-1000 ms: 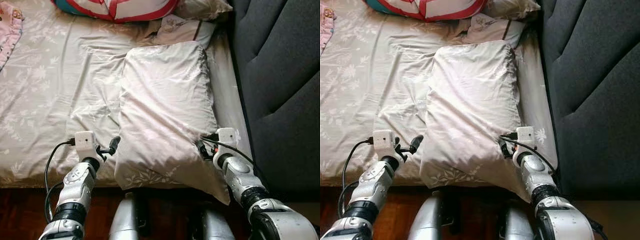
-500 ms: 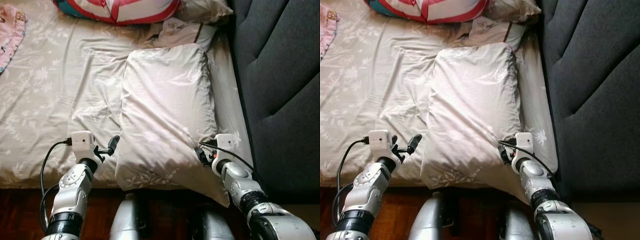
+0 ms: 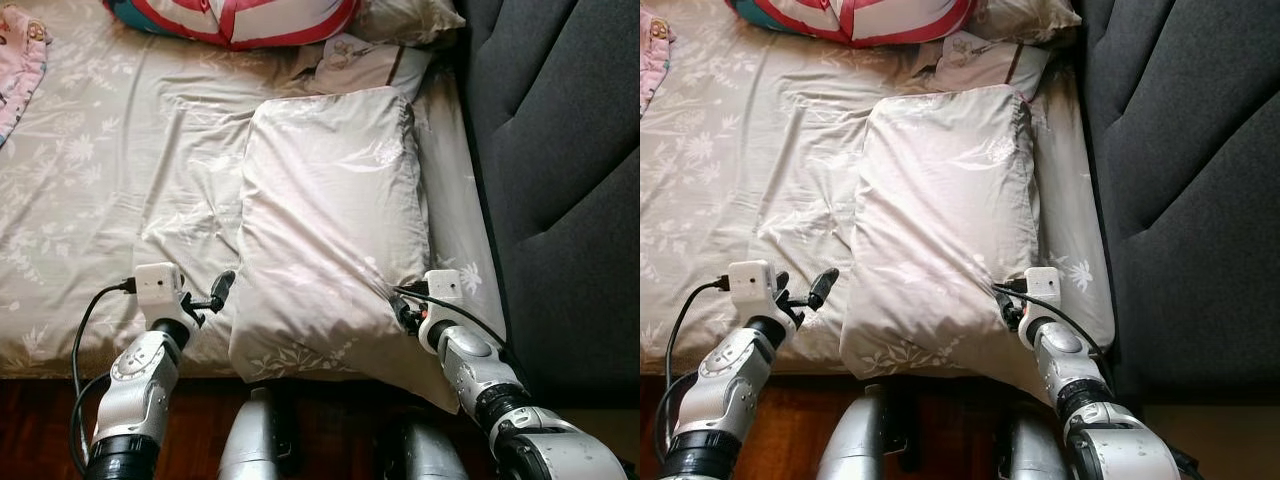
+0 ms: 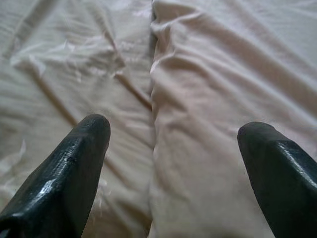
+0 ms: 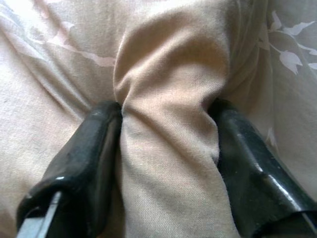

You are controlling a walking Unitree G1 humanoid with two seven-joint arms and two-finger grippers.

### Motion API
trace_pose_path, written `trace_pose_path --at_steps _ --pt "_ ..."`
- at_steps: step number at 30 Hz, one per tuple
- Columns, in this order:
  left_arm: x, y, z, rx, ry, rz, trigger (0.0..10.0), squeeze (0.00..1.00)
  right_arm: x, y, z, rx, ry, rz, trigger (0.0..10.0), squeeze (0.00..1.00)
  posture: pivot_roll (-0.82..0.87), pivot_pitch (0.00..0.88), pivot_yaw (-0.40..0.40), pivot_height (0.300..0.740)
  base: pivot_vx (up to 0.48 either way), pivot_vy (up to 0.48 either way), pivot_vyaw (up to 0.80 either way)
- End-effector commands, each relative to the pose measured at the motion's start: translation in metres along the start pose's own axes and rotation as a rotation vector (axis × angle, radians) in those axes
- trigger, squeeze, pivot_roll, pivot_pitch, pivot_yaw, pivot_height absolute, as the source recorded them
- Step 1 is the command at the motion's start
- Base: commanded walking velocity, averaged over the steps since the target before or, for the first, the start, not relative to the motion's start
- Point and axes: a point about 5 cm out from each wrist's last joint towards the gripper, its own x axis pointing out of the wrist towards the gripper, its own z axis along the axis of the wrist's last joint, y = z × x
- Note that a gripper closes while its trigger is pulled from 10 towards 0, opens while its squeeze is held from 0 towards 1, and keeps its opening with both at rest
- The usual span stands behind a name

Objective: Clean up the room

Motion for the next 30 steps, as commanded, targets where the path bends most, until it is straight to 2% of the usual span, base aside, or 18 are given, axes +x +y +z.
trace_pose_path --at_steps 1,7,18,21,24,25,26,28,30 --pt "-0.007 0.006 -0.006 -0.010 0.024 0.029 10.0 0.00 -0.007 0.009 -0.048 0.006 0.175 0.026 0.0 0.00 0.05 0.324 0.050 0.668 0.000 0.000 0.00" --pt "-0.013 0.006 -0.008 -0.017 0.029 0.042 10.0 0.00 -0.007 0.011 -0.050 0.003 0.174 0.030 0.0 0.00 0.05 0.317 0.048 0.668 0.000 0.000 0.00" --pt "-0.013 0.004 -0.011 -0.023 0.036 0.044 10.0 0.00 -0.006 0.010 -0.045 -0.001 0.159 0.016 0.0 0.00 0.05 0.305 0.048 0.668 0.000 0.000 0.00" --pt "-0.012 0.004 -0.011 -0.023 0.037 0.046 10.0 0.00 -0.005 0.000 -0.034 0.014 0.121 -0.041 0.0 0.00 0.04 0.300 0.051 0.668 0.000 0.000 0.00" --pt "-0.012 0.005 -0.011 -0.022 0.039 0.050 10.0 0.00 -0.008 -0.025 -0.018 0.056 0.049 -0.173 0.0 0.00 0.04 0.297 0.052 0.668 0.000 0.000 0.00" --pt "-0.012 0.005 -0.011 -0.022 0.039 0.050 10.0 0.00 -0.008 -0.025 -0.018 0.056 0.049 -0.173 0.0 0.00 0.04 0.297 0.052 0.668 0.000 0.000 0.00" --pt "-0.011 0.006 -0.011 -0.022 0.040 0.053 10.0 0.00 -0.011 -0.037 -0.014 0.081 0.022 -0.230 0.0 0.00 0.02 0.294 0.053 0.668 0.000 0.000 0.00" --pt "-0.011 0.006 -0.012 -0.023 0.041 0.056 10.0 0.00 -0.014 -0.049 -0.010 0.107 -0.004 -0.284 0.0 0.00 0.02 0.293 0.054 0.668 0.000 0.000 0.00" --pt "-0.011 0.006 -0.012 -0.024 0.042 0.057 10.0 0.00 -0.016 -0.055 -0.010 0.114 -0.014 -0.309 0.0 0.00 0.02 0.293 0.054 0.668 0.000 0.000 0.00"
